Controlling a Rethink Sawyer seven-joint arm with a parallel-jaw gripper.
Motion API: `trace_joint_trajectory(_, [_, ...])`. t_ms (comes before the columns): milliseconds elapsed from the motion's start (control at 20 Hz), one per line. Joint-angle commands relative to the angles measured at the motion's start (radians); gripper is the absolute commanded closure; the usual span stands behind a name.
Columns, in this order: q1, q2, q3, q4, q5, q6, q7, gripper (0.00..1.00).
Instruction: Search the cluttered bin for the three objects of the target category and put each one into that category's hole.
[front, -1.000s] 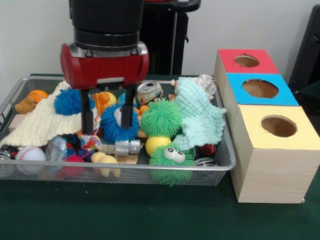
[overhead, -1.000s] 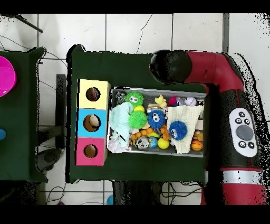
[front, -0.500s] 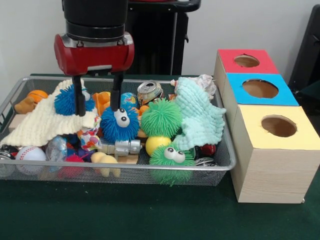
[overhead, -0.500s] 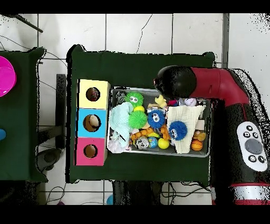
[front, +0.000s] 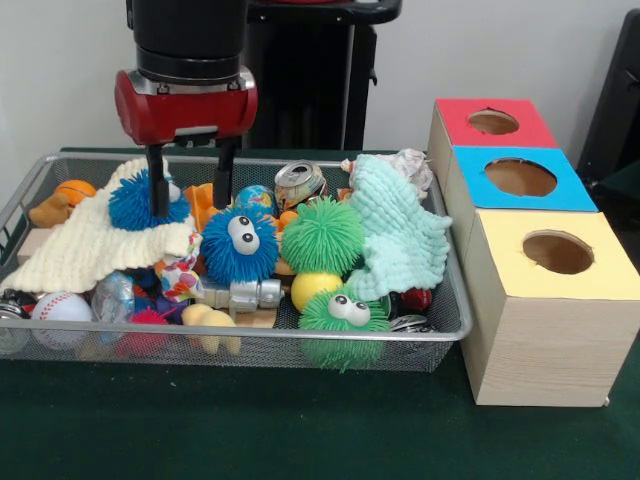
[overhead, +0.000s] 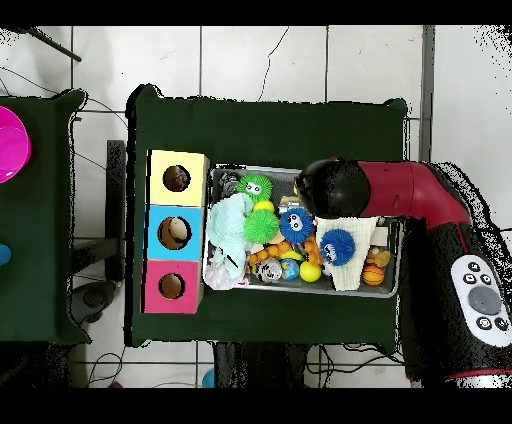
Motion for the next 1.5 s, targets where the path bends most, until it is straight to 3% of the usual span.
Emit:
trace_joint_trajectory(50, [-0.039,0.042,0.078,0.154,-0.091,-0.102,-0.161,0.0])
trace_joint_trajectory(850, [-0.058,0.233,0.107,0.044,-0.175,-0.222,-0.137,0.0])
trace_joint_trajectory(1200, [-0.075,0.259,0.117,0.041,-0.19,-0.242,-0.137,0.0])
trace_joint_trajectory(1500, [-0.126,0.234,0.155,0.072,-0.176,-0.211,-0.182,0.0])
